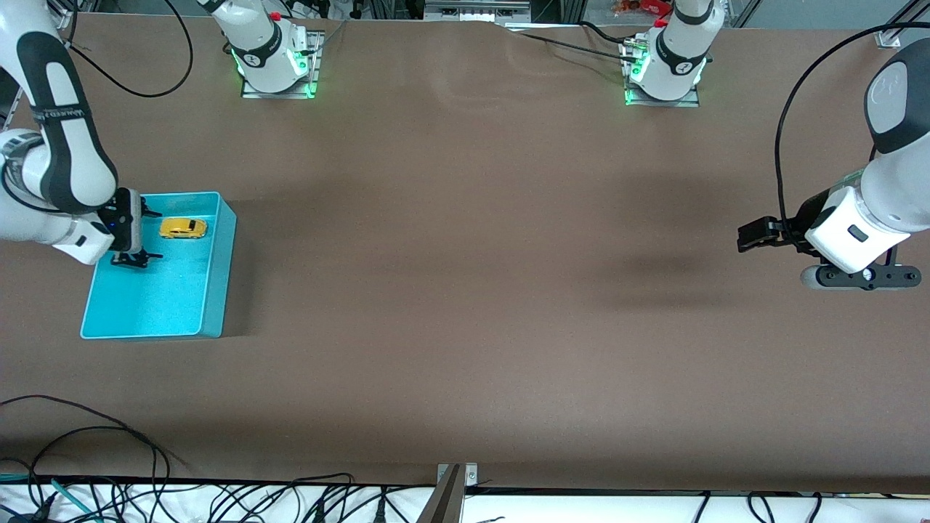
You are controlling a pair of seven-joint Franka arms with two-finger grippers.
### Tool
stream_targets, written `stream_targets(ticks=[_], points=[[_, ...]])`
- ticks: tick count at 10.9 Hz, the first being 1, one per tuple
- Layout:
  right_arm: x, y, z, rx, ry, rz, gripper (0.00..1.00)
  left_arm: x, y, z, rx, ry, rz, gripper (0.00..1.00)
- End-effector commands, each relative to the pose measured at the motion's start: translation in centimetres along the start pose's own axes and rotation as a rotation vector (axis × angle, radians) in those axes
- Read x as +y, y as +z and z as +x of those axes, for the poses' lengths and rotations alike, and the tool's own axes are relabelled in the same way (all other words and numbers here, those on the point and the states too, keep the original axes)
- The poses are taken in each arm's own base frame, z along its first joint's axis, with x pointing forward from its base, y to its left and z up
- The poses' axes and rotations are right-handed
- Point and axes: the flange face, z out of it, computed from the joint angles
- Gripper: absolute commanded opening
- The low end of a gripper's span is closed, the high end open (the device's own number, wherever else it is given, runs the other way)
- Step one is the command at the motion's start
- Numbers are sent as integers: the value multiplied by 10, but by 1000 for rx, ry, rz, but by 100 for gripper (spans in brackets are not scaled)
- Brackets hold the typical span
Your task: Wind up and store yellow beetle car
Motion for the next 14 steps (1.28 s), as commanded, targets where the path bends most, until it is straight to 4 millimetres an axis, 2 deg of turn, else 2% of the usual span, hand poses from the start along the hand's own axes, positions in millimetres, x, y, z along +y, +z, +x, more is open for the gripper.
stream_targets(ticks=[1,3,6,7,10,12,14], points=[[-12,-42,28,0,161,-36,100,1,-6,-1,0,13,4,100],[-16,-60,54,-7,318,-63,100,1,-6,-1,0,13,4,100],[-19,-85,109,-4,579,-103,100,1,-6,-1,0,12,4,100],[-23,-99,132,-1,681,-108,100,1,-6,-1,0,12,4,100],[-46,-155,205,31,1001,-174,100,2,-6,-1,0,15,3,100],[-63,-184,236,59,1184,-194,100,5,-6,-1,0,18,4,100],[-76,-215,247,81,1290,-210,100,6,-6,-1,0,19,4,100]])
